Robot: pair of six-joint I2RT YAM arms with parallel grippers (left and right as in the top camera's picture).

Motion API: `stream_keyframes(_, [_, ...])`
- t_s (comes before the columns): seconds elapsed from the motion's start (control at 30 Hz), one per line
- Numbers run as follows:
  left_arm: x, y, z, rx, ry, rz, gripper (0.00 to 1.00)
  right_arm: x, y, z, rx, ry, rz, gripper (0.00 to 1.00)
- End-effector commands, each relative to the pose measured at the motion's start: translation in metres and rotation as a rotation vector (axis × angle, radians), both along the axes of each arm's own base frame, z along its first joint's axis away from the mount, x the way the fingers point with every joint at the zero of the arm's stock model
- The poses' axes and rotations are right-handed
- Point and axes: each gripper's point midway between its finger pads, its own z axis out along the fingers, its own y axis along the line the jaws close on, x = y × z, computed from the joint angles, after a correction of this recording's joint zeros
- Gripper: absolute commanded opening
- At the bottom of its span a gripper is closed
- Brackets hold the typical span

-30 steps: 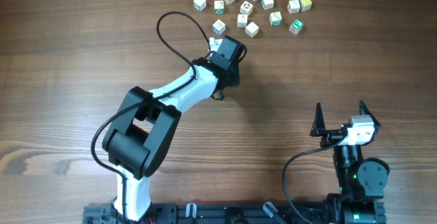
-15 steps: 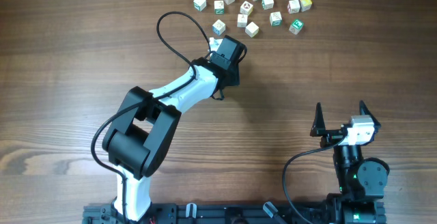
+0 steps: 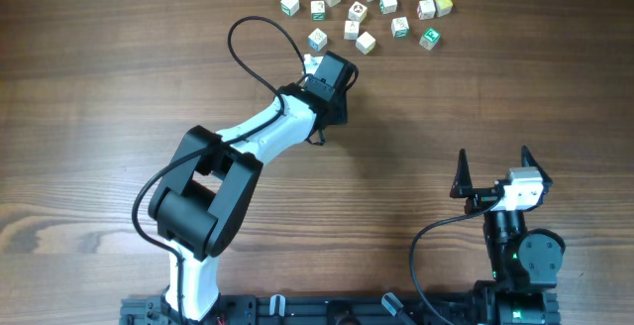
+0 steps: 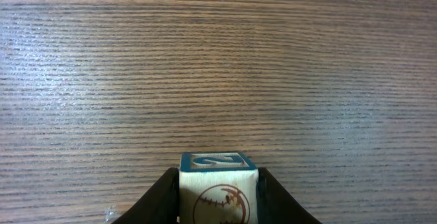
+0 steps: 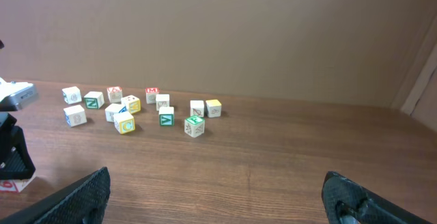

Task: Form a horizontal line
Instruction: 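Lower the block onto the table below the cluster and open the left gripper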

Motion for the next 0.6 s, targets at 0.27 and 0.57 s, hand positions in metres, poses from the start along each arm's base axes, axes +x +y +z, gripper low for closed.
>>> stream_keyframes(0.27, [-0.0031,0.0050,-0.0118,0.045,0.015,-0.052,0.55,-0.0005,0.0028,0.0017,0.006,-0.009,0.014,1.00])
stream_keyframes(0.57, [-0.0031,0.0049,-0.0117,0.045,0.014,-0.052,0.90,-0.0005,0.0028,0.0016,0.005,-0.009,0.014,1.00])
